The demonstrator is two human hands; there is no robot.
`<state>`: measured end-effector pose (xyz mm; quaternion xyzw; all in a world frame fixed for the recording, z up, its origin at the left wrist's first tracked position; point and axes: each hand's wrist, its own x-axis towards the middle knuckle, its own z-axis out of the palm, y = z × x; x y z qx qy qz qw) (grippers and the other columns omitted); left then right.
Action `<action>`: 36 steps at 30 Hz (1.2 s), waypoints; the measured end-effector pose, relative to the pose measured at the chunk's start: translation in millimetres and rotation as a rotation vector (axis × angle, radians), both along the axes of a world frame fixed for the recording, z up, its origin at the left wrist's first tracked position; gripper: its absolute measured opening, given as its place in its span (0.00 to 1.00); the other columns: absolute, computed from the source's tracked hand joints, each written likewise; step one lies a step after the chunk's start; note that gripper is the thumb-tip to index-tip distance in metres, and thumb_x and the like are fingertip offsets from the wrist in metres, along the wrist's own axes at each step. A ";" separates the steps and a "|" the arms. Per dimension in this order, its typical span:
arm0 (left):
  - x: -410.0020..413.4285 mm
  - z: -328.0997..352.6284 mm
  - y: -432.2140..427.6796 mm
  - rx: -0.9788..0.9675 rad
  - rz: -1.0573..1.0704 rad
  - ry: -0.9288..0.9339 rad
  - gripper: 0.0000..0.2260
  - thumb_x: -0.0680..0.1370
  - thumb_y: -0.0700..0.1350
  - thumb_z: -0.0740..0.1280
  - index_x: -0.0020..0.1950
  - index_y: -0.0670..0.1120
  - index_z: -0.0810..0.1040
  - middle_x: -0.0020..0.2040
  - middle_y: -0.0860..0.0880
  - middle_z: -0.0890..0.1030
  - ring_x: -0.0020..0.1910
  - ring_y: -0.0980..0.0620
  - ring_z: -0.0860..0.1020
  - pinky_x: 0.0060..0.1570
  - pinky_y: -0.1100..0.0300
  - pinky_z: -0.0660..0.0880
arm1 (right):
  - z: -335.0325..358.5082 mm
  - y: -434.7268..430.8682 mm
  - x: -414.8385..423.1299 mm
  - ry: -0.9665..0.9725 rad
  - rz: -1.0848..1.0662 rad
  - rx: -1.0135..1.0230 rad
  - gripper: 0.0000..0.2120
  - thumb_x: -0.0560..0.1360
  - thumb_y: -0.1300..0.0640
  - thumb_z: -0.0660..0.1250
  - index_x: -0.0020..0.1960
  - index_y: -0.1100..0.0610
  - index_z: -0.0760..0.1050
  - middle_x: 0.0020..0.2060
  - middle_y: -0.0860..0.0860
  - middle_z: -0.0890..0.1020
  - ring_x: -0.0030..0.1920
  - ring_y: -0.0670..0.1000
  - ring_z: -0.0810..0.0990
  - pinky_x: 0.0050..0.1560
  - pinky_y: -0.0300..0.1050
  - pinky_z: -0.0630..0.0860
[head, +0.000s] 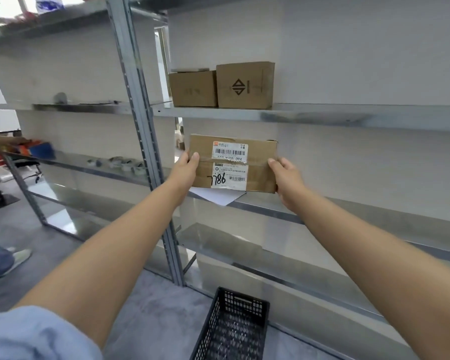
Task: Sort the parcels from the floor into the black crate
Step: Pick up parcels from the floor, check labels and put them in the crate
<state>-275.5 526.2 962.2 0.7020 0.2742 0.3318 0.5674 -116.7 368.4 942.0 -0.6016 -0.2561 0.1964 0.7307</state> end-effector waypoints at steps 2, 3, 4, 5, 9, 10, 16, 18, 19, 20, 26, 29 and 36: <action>9.7 -18.8 18.9 -0.023 0.002 0.026 0.14 0.82 0.52 0.53 0.65 0.51 0.70 0.53 0.54 0.79 0.51 0.56 0.77 0.57 0.54 0.72 | -15.4 18.1 8.8 0.003 -0.005 -0.024 0.08 0.79 0.56 0.59 0.47 0.48 0.77 0.46 0.47 0.82 0.50 0.51 0.79 0.52 0.50 0.77; 16.1 -28.7 29.7 -0.041 0.002 0.036 0.14 0.82 0.52 0.53 0.64 0.51 0.70 0.54 0.53 0.79 0.50 0.57 0.77 0.57 0.54 0.72 | -24.5 28.6 14.9 0.009 -0.002 -0.040 0.09 0.79 0.56 0.59 0.47 0.47 0.77 0.47 0.47 0.82 0.52 0.52 0.79 0.54 0.51 0.77; 23.2 -38.5 40.6 -0.053 0.003 0.049 0.14 0.82 0.51 0.53 0.64 0.50 0.71 0.55 0.53 0.79 0.51 0.56 0.77 0.58 0.55 0.72 | -35.0 39.3 21.7 0.019 0.002 -0.058 0.09 0.79 0.56 0.59 0.48 0.47 0.77 0.48 0.47 0.82 0.52 0.52 0.79 0.54 0.50 0.77; 31.0 -47.3 51.9 -0.055 0.003 0.067 0.14 0.82 0.51 0.53 0.65 0.50 0.70 0.55 0.53 0.79 0.52 0.55 0.77 0.58 0.55 0.71 | -46.1 50.1 28.7 0.031 0.005 -0.076 0.09 0.79 0.55 0.59 0.48 0.46 0.77 0.48 0.47 0.82 0.51 0.51 0.80 0.51 0.49 0.78; 66.1 -83.6 97.0 -0.065 -0.010 0.131 0.15 0.83 0.50 0.52 0.68 0.52 0.69 0.59 0.51 0.78 0.56 0.53 0.77 0.56 0.58 0.70 | -88.0 92.4 57.9 0.080 -0.015 -0.128 0.11 0.79 0.55 0.59 0.45 0.45 0.78 0.42 0.42 0.82 0.42 0.45 0.80 0.38 0.39 0.77; 74.0 -95.0 106.6 -0.079 -0.015 0.147 0.15 0.83 0.50 0.52 0.68 0.53 0.68 0.59 0.51 0.78 0.56 0.53 0.76 0.57 0.58 0.70 | -100.2 102.5 65.5 0.092 -0.020 -0.147 0.11 0.79 0.56 0.59 0.45 0.46 0.78 0.43 0.44 0.82 0.43 0.47 0.80 0.42 0.42 0.78; 109.7 -190.0 155.6 -0.179 -0.027 0.315 0.15 0.83 0.51 0.51 0.67 0.52 0.69 0.57 0.53 0.79 0.58 0.51 0.76 0.58 0.56 0.71 | -193.0 147.0 96.3 0.173 -0.062 -0.319 0.09 0.80 0.55 0.58 0.50 0.49 0.77 0.53 0.53 0.81 0.54 0.55 0.79 0.58 0.54 0.75; 117.9 -230.4 167.1 -0.208 -0.025 0.376 0.14 0.83 0.51 0.52 0.65 0.49 0.70 0.55 0.53 0.79 0.56 0.51 0.76 0.55 0.58 0.69 | -230.4 154.1 100.8 0.204 -0.074 -0.371 0.12 0.80 0.55 0.57 0.60 0.51 0.75 0.53 0.51 0.80 0.49 0.49 0.78 0.53 0.48 0.75; 120.7 -251.0 171.5 -0.220 -0.028 0.398 0.15 0.82 0.51 0.53 0.66 0.49 0.70 0.57 0.52 0.78 0.55 0.52 0.75 0.54 0.59 0.68 | -248.3 155.7 101.3 0.226 -0.075 -0.411 0.14 0.80 0.54 0.57 0.63 0.52 0.74 0.53 0.50 0.79 0.46 0.47 0.77 0.50 0.45 0.75; 122.7 -271.4 175.6 -0.238 -0.037 0.419 0.16 0.82 0.50 0.53 0.68 0.49 0.69 0.59 0.51 0.78 0.54 0.53 0.75 0.54 0.59 0.68 | -265.6 155.9 99.9 0.257 -0.073 -0.443 0.14 0.80 0.54 0.57 0.63 0.51 0.74 0.52 0.49 0.79 0.45 0.46 0.78 0.49 0.44 0.75; 120.5 -387.0 192.7 -0.346 -0.131 0.531 0.17 0.82 0.50 0.54 0.70 0.52 0.68 0.59 0.52 0.78 0.53 0.55 0.77 0.52 0.64 0.71 | -366.8 155.7 76.1 0.441 -0.127 -0.542 0.10 0.80 0.55 0.58 0.47 0.45 0.77 0.42 0.43 0.82 0.39 0.43 0.79 0.38 0.39 0.75; 115.3 -442.4 194.5 -0.409 -0.161 0.575 0.16 0.83 0.48 0.54 0.70 0.49 0.68 0.58 0.51 0.78 0.52 0.56 0.77 0.50 0.68 0.70 | -420.4 158.2 67.5 0.510 -0.152 -0.582 0.11 0.80 0.55 0.57 0.48 0.44 0.77 0.46 0.46 0.83 0.44 0.47 0.81 0.45 0.44 0.78; 112.3 -556.2 205.0 -0.433 -0.186 0.677 0.18 0.83 0.50 0.53 0.72 0.53 0.65 0.56 0.55 0.77 0.44 0.65 0.74 0.35 0.75 0.68 | -533.6 167.3 62.9 0.558 -0.165 -0.667 0.13 0.81 0.55 0.57 0.46 0.42 0.77 0.41 0.41 0.82 0.39 0.43 0.81 0.34 0.35 0.77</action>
